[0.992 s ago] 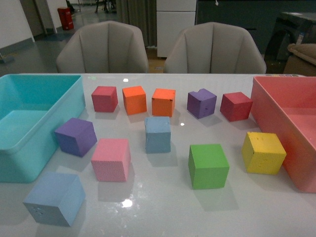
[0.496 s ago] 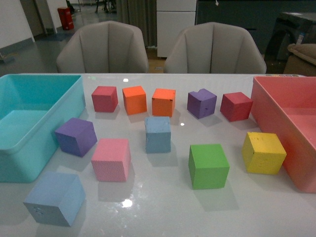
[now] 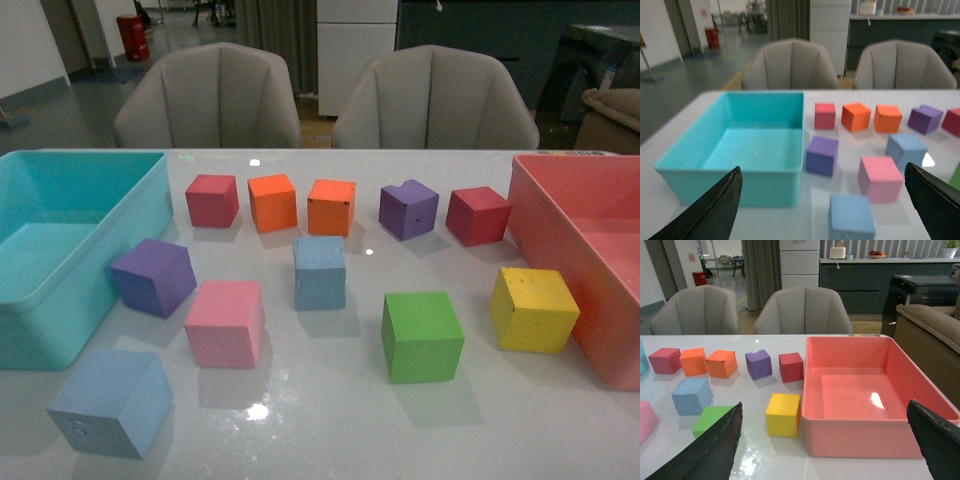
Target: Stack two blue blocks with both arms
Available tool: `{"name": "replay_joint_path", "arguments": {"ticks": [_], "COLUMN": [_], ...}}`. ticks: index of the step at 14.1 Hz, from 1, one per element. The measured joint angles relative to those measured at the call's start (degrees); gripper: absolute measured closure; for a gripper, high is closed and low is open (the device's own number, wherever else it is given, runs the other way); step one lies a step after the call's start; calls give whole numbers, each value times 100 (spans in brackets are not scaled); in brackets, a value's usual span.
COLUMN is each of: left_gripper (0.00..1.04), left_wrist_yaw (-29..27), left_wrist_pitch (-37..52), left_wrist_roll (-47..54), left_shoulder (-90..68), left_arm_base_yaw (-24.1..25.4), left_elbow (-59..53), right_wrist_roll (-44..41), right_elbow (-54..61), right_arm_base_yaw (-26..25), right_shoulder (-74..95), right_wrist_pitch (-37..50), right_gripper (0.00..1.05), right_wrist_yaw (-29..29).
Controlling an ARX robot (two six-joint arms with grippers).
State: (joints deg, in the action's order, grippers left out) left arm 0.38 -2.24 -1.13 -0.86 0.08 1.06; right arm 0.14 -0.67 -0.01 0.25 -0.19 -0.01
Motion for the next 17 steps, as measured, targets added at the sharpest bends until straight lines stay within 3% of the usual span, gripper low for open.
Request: {"name": "replay_joint_path", "arguments": {"ticks": [1, 2, 3, 4, 6, 9, 17], "left_gripper": [7, 7, 7, 7, 7, 7, 7], "left_wrist_yaw": [192, 96, 111, 271, 326, 345, 284], "left_wrist_pitch": [-498, 774, 2712, 3246, 3469, 3486, 3764], "left_wrist_roll": [-280, -463, -448, -461, -431, -291, -302], "left_shoulder": [-590, -1869, -4690, -6400, -7997, -9256, -10039], "left_arm_base_yaw": [-4, -302, -1088, -1137, -1113, -905, -656], "left_elbow": [273, 516, 1005, 1471, 1847, 2157, 2426], "right_wrist_roll": [0, 0, 0, 0, 0, 0, 0], "right_elbow": [0, 0, 0, 0, 0, 0, 0], "right_arm_base_yaw": [0, 0, 0, 0, 0, 0, 0], "right_shoulder": [0, 0, 0, 0, 0, 0, 0], "right_wrist_pitch": [-2, 0, 0, -2, 0, 0, 0], "right_gripper": [6, 6, 6, 6, 6, 6, 6], "right_wrist_yaw": [0, 0, 0, 0, 0, 0, 0]}}
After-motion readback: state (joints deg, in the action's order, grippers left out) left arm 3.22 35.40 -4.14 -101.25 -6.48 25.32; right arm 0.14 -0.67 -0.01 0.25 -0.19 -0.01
